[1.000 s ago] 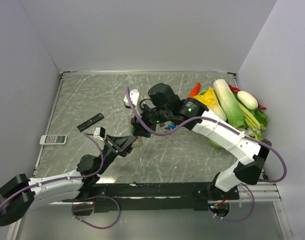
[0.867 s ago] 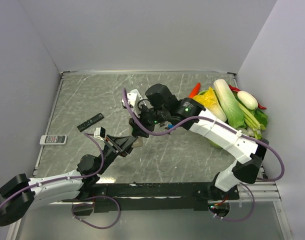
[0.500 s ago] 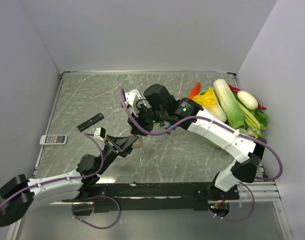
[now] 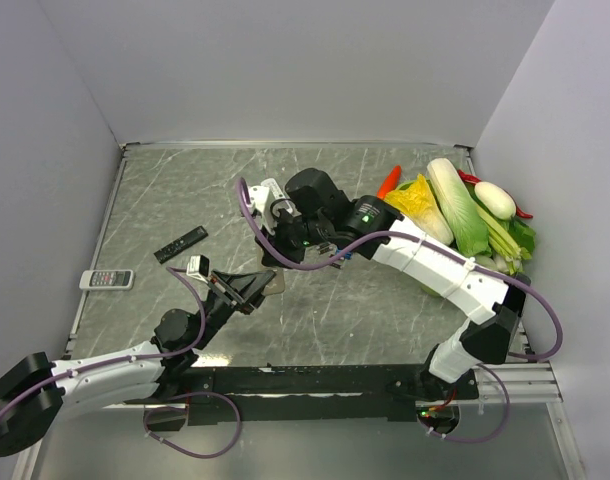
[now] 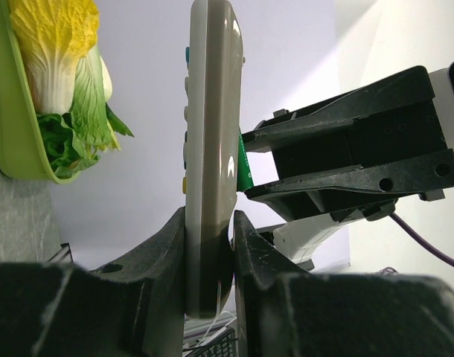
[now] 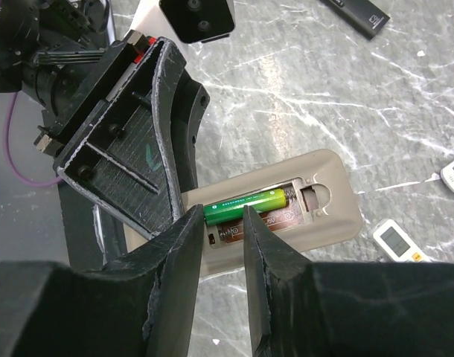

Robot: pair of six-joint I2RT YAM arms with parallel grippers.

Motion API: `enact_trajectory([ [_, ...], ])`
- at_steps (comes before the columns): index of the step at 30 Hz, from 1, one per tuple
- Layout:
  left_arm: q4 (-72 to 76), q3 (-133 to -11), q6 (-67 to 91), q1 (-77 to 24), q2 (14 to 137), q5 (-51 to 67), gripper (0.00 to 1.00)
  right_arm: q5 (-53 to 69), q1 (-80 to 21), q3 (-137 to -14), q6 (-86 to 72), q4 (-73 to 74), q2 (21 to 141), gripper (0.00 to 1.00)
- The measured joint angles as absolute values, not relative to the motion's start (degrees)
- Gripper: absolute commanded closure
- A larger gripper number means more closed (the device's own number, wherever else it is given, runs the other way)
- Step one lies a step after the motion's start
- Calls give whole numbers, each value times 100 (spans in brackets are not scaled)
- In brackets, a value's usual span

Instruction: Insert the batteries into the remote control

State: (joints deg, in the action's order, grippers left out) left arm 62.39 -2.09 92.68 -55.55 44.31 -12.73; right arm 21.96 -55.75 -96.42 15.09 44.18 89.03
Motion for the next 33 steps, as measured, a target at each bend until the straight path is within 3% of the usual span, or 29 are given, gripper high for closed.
enact_trajectory([
  [33, 5330, -73, 8855, -5494, 4169, -1332, 99, 2877, -5238, -9133, 1920, 4217, 9179, 81],
])
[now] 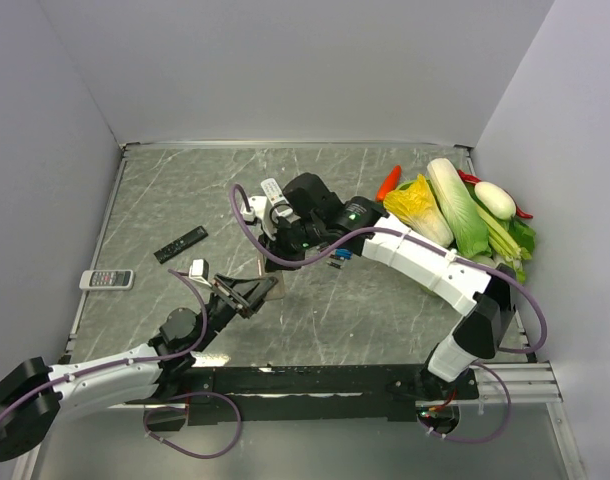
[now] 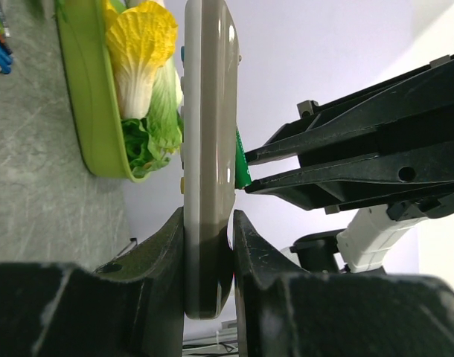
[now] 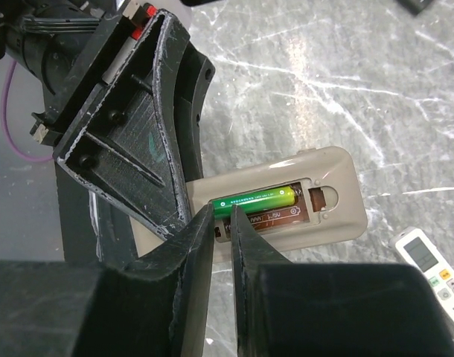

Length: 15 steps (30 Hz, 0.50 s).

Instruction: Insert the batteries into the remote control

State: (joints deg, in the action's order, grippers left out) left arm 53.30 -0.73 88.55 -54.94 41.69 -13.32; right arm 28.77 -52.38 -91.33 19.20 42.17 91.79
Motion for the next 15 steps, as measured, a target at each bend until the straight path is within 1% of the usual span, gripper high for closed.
enact_trajectory([
  [9, 5037, -71, 8772, -5476, 4189, -1339, 99, 2991, -5188, -8954, 1918, 4112, 9284, 86],
  [11, 4969, -71, 8768, -5472, 4189, -1339, 99, 3009, -5181, -8912, 1918, 4091, 9295, 89],
  [15, 4829, -71, 8731, -5465, 4189, -1339, 99, 3035, -5172, -8790, 1911, 3997, 9310, 90],
])
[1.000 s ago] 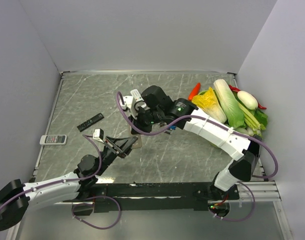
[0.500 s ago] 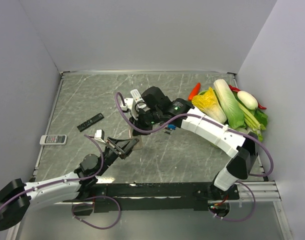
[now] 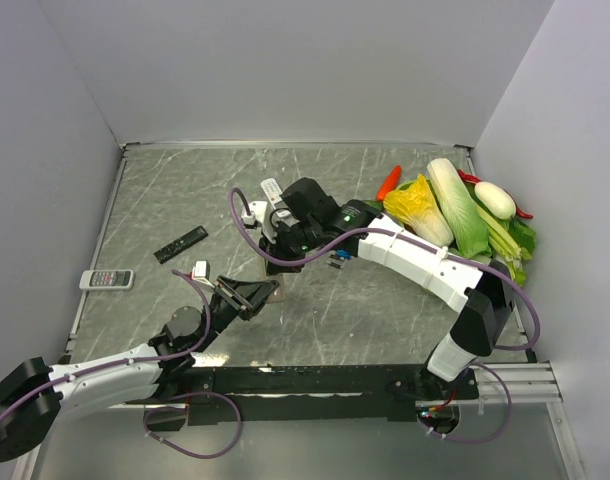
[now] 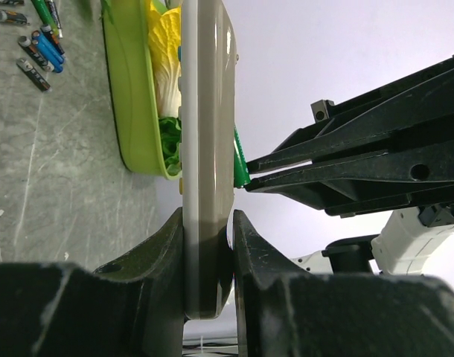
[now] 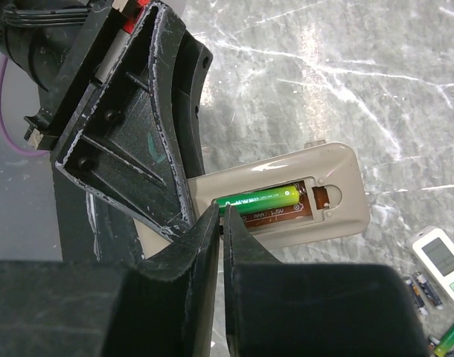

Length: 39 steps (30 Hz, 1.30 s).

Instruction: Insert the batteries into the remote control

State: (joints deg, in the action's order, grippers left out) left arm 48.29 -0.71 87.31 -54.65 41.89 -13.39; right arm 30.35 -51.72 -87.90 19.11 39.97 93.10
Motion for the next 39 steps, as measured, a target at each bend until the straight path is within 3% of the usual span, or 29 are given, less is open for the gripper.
enact_trajectory([
  [11, 4554, -71, 8586, -5443, 4189, -1339, 99, 3103, -5133, -8486, 1785, 3680, 9323, 92],
  [39, 5175, -71, 8259, -5446, 4392, -1487, 99, 2840, -5111, -8154, -121, 3044, 8917, 77],
])
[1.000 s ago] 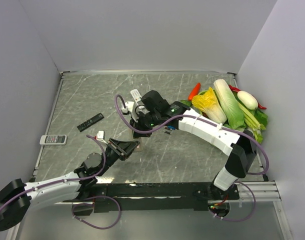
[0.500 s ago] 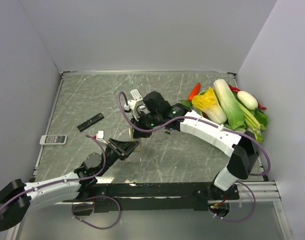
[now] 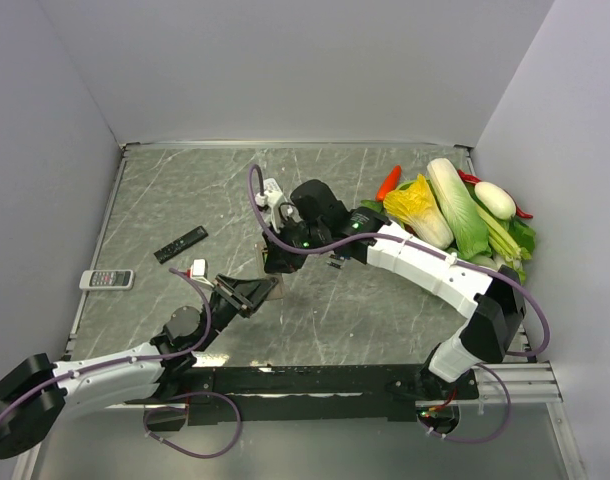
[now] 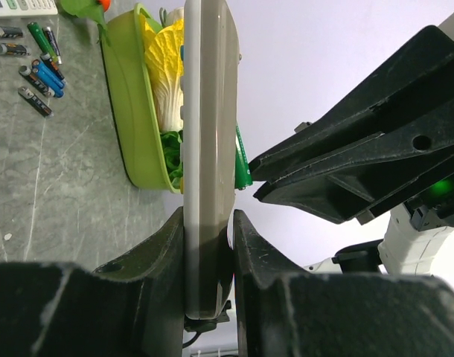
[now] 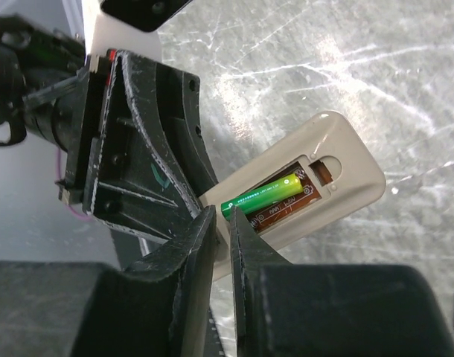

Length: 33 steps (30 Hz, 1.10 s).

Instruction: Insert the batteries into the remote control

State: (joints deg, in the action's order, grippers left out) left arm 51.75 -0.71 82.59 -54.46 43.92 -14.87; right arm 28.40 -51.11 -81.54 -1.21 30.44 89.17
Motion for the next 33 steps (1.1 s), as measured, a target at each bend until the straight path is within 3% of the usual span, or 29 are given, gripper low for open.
enact_trajectory([
  [12, 5496, -71, 8254, -5446, 4552, -1420, 99, 2609, -5113, -8350, -1179, 3264, 8917, 66],
  [31, 5653, -71, 8237, -5459, 4515, -1288, 99, 1785, -5260, -8637, -2032, 3708, 8938, 65],
  [33, 5655, -71, 8237, -5459, 4517, -1282, 99, 1726, -5280, -8661, -2053, 3734, 8941, 69],
])
